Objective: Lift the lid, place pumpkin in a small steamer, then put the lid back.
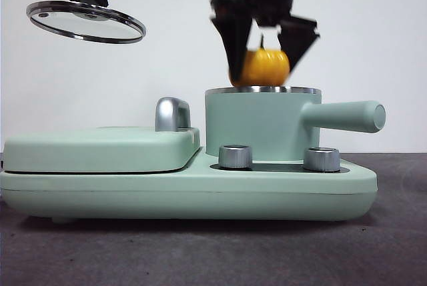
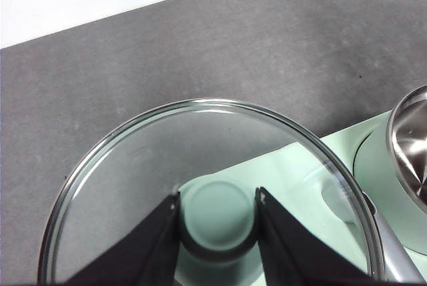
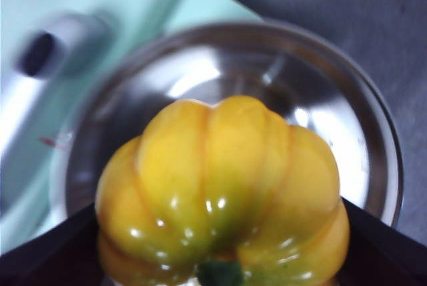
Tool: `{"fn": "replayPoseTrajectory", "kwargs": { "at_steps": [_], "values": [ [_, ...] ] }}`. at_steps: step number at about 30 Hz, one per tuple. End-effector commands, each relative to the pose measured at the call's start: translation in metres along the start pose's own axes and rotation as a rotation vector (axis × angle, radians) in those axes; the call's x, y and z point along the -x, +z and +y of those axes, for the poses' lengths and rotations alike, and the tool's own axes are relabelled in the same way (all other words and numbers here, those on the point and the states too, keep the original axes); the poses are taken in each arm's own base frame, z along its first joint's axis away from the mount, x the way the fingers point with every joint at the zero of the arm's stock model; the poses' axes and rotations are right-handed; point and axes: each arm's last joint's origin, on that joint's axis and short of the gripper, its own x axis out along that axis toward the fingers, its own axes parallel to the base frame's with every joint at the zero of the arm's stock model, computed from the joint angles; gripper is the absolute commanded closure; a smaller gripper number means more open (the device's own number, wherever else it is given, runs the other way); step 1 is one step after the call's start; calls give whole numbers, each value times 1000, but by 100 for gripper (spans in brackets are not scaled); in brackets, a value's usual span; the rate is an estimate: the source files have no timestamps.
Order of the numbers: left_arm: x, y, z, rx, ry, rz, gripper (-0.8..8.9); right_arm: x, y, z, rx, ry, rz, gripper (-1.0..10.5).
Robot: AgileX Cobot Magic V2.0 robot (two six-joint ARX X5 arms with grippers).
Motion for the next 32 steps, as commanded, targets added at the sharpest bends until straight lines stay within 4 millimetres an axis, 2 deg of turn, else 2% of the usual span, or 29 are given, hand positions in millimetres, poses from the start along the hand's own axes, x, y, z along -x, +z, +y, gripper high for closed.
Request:
{"fn": "replayPoseTrajectory", "kwargs": {
  "at_steps": [1, 23, 32],
  "values": [
    [7, 9, 0, -14, 3, -52, 737, -15, 4, -1, 7, -3, 52, 648],
    [7, 9, 0, -14, 4, -53, 737, -73, 10, 0, 10, -11, 178, 648],
    [7, 9, 0, -14, 4, -54, 737, -78, 10, 0, 5, -13, 190, 629]
  ]
}}
